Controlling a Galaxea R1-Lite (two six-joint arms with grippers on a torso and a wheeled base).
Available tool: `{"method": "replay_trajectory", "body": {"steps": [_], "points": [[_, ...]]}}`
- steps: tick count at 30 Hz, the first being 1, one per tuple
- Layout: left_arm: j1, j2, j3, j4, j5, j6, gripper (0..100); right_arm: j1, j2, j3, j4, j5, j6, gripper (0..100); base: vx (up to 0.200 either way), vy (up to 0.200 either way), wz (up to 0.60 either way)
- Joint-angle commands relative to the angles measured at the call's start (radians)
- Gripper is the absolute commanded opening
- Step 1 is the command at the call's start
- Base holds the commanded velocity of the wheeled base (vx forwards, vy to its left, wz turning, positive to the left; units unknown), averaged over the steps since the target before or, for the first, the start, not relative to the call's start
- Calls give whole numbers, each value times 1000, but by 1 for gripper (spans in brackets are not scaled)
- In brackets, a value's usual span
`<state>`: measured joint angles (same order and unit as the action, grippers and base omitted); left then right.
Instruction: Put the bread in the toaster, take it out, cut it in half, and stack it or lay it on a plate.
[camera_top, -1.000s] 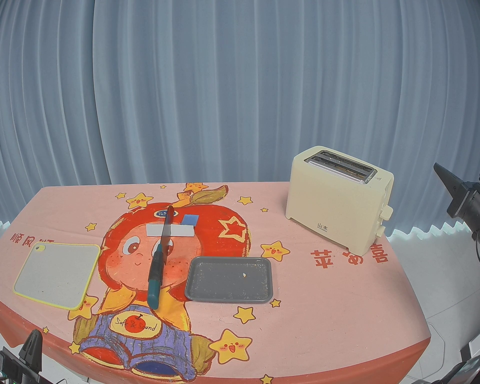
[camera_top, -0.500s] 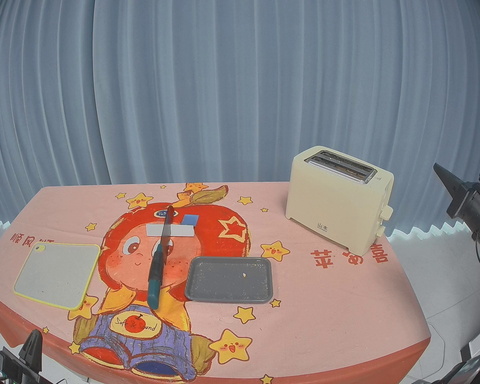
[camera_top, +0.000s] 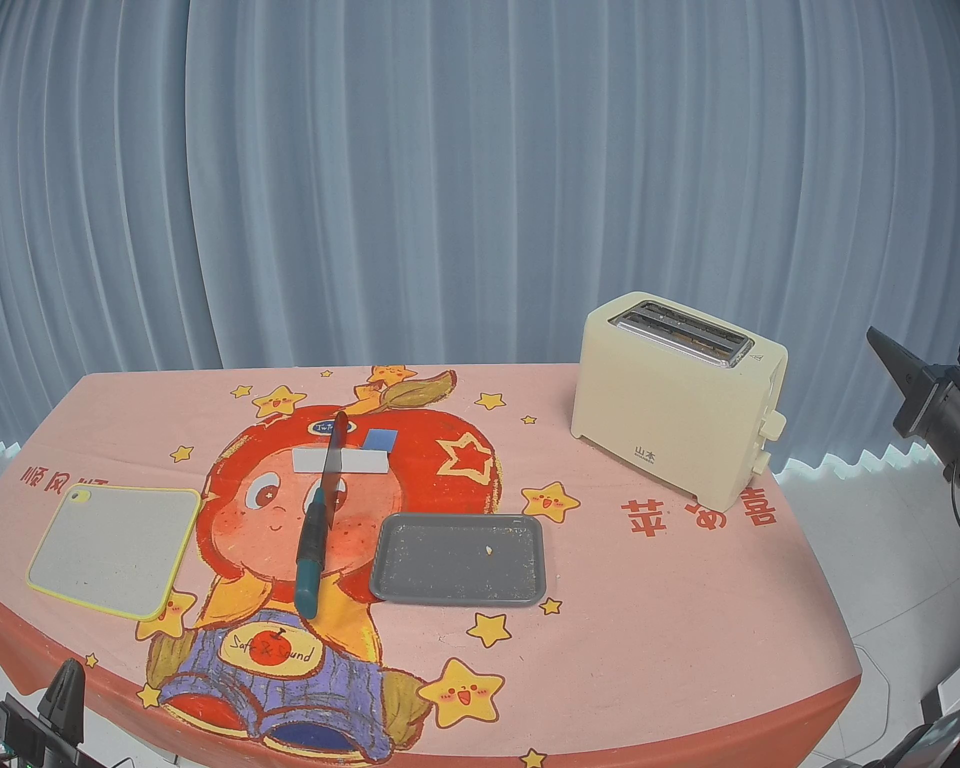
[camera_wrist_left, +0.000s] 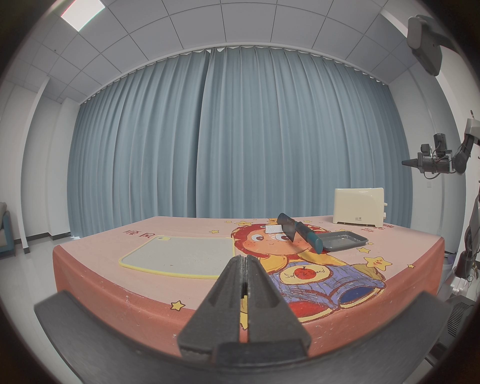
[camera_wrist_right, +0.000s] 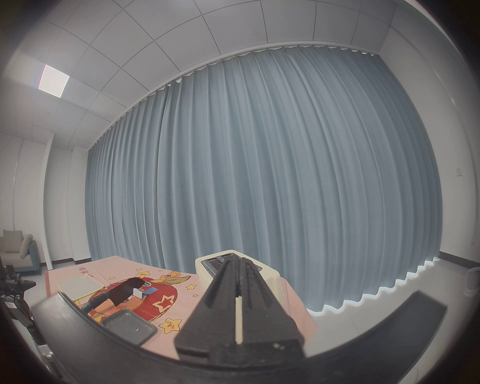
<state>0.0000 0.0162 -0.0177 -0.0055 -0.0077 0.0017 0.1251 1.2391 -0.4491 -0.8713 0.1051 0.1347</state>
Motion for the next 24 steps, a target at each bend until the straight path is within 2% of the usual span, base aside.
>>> {"method": "replay_trajectory", "body": {"steps": [1,24], "points": [[0,-16,18,1,0,0,0,1,0,1,0,1,0,0,0,0,0],[0,-16,18,-1,0,0,0,10,3,13,0,1,-12,0,0,0,0]]}}
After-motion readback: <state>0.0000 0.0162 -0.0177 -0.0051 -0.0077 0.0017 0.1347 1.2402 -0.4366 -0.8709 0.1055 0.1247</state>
